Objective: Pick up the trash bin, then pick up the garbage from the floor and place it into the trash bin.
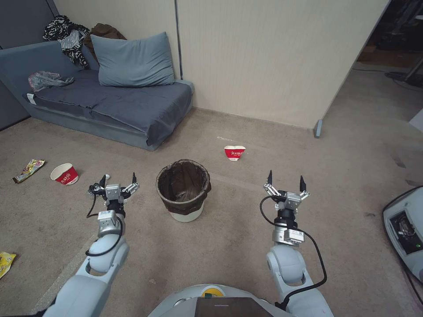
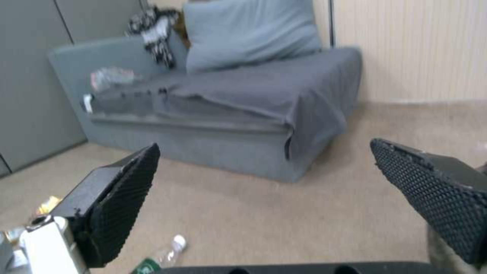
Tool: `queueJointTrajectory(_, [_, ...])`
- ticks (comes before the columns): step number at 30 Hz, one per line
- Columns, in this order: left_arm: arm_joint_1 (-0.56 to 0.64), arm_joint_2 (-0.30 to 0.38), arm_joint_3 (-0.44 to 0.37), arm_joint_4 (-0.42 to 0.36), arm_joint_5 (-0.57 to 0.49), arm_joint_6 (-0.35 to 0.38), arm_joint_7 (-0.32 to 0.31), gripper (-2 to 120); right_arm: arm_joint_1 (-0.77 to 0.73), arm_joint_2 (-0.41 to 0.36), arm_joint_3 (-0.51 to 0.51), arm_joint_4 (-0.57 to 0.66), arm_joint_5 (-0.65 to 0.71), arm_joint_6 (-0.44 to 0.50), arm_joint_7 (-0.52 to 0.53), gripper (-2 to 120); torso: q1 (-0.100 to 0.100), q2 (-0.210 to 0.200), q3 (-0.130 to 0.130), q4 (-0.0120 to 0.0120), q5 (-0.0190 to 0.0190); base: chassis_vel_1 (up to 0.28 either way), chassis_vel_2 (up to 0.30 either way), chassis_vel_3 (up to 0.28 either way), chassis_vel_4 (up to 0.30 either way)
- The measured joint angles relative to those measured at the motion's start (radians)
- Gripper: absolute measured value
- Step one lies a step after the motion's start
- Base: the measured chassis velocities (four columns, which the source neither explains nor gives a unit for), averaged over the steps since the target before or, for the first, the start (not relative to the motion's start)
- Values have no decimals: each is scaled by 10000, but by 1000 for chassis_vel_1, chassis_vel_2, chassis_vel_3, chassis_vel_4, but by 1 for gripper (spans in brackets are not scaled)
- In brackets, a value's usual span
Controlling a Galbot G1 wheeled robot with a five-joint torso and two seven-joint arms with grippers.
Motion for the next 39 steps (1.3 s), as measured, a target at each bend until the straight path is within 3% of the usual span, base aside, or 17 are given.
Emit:
queueJointTrajectory(3, [-354,459,138,63,-691,411,-50,100,-3,-29,-43,0,24,-13,-6,100,0,0,0,-1,0,0,0,0,0])
queueJointTrajectory(6, [-999,1122,487,-95,-1668,1351,-122,100,-26,-55,-47,0,29,-7,-9,100,0,0,0,-3,1,0,0,0,0])
queueJointTrajectory(12, [-1662,1711,1109,-211,-2379,2170,-160,100,-30,-93,-65,0,30,7,-9,100,0,0,0,-2,2,0,0,0,0])
queueJointTrajectory(14, [-2109,2001,1674,-175,-2554,2413,-127,100,-32,-126,-121,-1,33,11,-10,100,0,0,0,-2,5,0,0,0,0])
queueJointTrajectory(19, [-2743,2189,2455,46,-2670,2476,-112,100,-24,-127,-163,-37,33,17,-10,100,0,0,0,-2,4,0,0,0,0])
queueJointTrajectory(22, [-3438,2337,3365,339,-2905,2482,-123,100,-18,-121,-195,-67,26,17,-6,100,0,0,0,-3,4,0,0,0,0])
queueJointTrajectory(30, [-4362,2463,4505,723,-3275,2547,-136,100,3,-104,-219,-120,13,27,5,100,0,0,0,-3,6,0,0,0,0])
queueJointTrajectory(33, [-5063,2300,5225,1240,-3607,2765,-226,100,17,-80,-223,-129,9,43,16,100,0,0,0,-3,5,0,0,0,0])
queueJointTrajectory(39, [-5509,2143,5687,1621,-4013,3247,-437,100,39,-72,-229,-128,7,49,28,100,0,0,1,-3,5,0,0,0,0])
